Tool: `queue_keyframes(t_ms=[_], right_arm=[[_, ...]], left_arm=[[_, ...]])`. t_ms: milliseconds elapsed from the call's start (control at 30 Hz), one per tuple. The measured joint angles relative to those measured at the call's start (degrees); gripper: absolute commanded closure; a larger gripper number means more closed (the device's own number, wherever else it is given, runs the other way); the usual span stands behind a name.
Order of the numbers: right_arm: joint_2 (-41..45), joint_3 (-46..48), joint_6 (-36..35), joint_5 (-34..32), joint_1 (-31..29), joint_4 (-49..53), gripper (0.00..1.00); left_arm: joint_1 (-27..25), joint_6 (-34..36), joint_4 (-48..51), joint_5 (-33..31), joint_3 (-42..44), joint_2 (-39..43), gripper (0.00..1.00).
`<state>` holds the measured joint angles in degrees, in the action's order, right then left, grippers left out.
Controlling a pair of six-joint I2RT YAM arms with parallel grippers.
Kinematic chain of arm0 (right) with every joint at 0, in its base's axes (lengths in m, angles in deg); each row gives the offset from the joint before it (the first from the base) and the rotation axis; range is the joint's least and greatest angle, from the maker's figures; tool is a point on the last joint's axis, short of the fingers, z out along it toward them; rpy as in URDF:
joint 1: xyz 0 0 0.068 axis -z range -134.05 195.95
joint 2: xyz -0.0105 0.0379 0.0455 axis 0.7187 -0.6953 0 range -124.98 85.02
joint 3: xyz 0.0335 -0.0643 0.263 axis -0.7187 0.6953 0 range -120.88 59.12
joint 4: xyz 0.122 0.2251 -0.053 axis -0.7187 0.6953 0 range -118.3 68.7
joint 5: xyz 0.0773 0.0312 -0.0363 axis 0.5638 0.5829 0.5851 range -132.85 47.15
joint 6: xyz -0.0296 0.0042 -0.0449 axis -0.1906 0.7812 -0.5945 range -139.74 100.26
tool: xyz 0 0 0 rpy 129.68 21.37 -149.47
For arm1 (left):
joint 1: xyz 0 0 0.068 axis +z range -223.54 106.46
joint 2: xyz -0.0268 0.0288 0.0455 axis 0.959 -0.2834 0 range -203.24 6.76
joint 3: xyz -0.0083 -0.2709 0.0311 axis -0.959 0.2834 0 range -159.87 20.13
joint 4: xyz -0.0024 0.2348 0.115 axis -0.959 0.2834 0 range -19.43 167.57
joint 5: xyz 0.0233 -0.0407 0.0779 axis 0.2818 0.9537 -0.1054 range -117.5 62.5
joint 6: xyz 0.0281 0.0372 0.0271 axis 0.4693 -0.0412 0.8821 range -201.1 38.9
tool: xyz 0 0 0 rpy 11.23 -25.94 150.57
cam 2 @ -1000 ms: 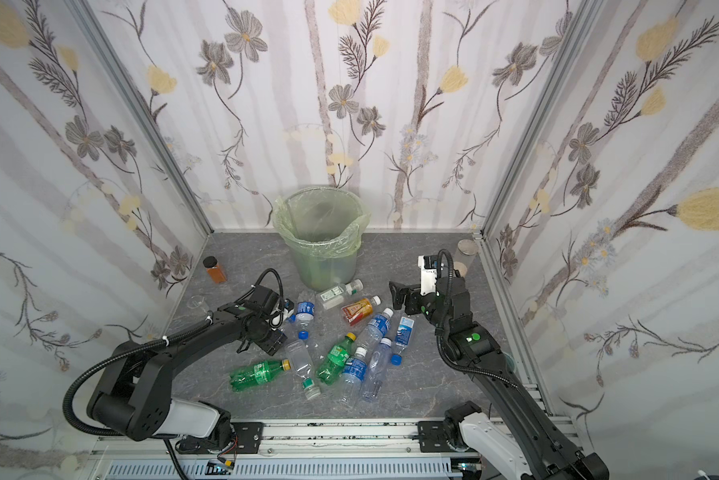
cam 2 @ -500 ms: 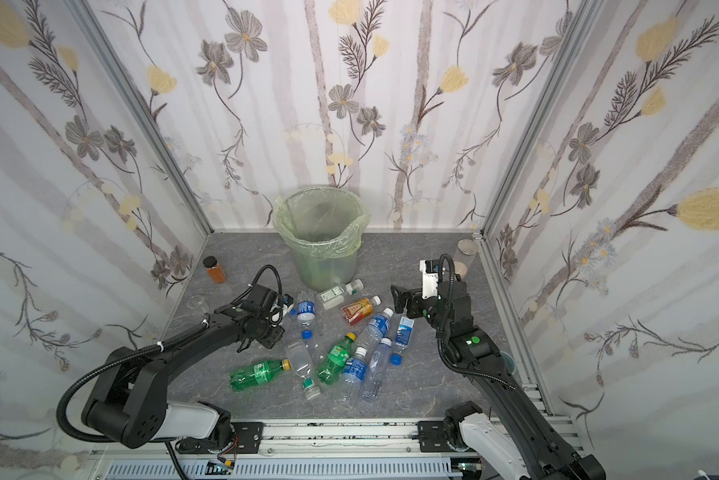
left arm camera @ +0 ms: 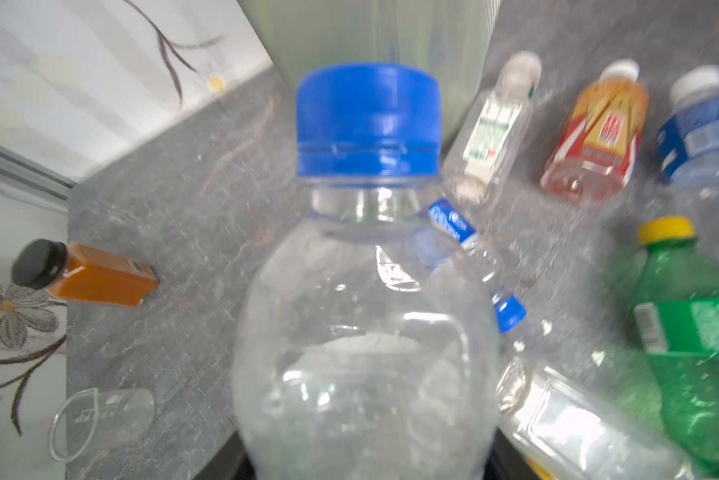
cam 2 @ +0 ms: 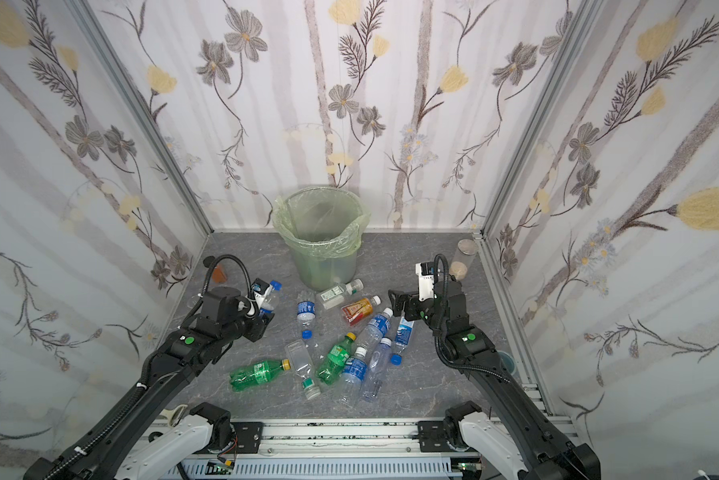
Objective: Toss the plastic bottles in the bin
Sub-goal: 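Lift the clear bottle with the left gripper and release it into the bin, then move the left gripper down to a clear bottle near the robot and grasp it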
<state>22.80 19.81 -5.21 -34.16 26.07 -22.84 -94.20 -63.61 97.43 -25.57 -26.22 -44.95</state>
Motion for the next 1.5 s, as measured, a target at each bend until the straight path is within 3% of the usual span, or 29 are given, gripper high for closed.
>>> queue_keyframes(t_ms=[167,300,333,400,500,667,967,1100,1233,1500], right_arm=[[-0.35,1.05,0.63,0.59,-0.04,0.02,0.00],[-0.33,2.14,1.99,1.44,-0.04,-0.02,0.00],[-0.31,2.23,2.16,1.46,-0.11,-0.04,0.00],[-0.31,2.25,2.60,1.51,-0.11,-0.04,0.00],[0.20,2.23,2.99,1.66,-0.24,0.15,0.00],[0.92,2.25,3.02,1.73,-0.24,0.20,0.01],[-1.99,0.42,2.93,4.04,-1.31,2.86,0.03],[-3.69,-0.26,2.93,4.52,-3.98,4.15,0.04],[-5.90,-1.25,2.93,4.72,-6.25,5.07,0.04],[-8.72,-2.58,2.99,5.05,-8.68,5.38,0.05]], left_arm=[[-0.13,-2.71,-0.52,5.25,-18.67,-10.19,0.39],[-1.01,-6.38,-1.86,8.17,-41.86,-25.59,0.04],[-1.18,-7.93,-2.95,8.02,-46.75,-29.00,0.00],[-1.22,-11.54,-4.66,5.66,-57.05,-36.92,0.00],[-1.09,-14.75,-4.31,3.04,-62.77,-42.21,0.00],[-1.25,-17.79,-3.91,1.16,-59.10,-39.60,0.00],[0.66,-20.57,-3.43,-2.82,-28.59,-15.72,0.00],[1.01,-23.93,-2.45,-3.17,-18.12,-9.70,0.00],[1.07,-26.01,-1.75,-3.65,-13.29,-7.43,0.00],[1.27,-29.38,-1.77,-3.15,-12.13,-9.29,0.00]])
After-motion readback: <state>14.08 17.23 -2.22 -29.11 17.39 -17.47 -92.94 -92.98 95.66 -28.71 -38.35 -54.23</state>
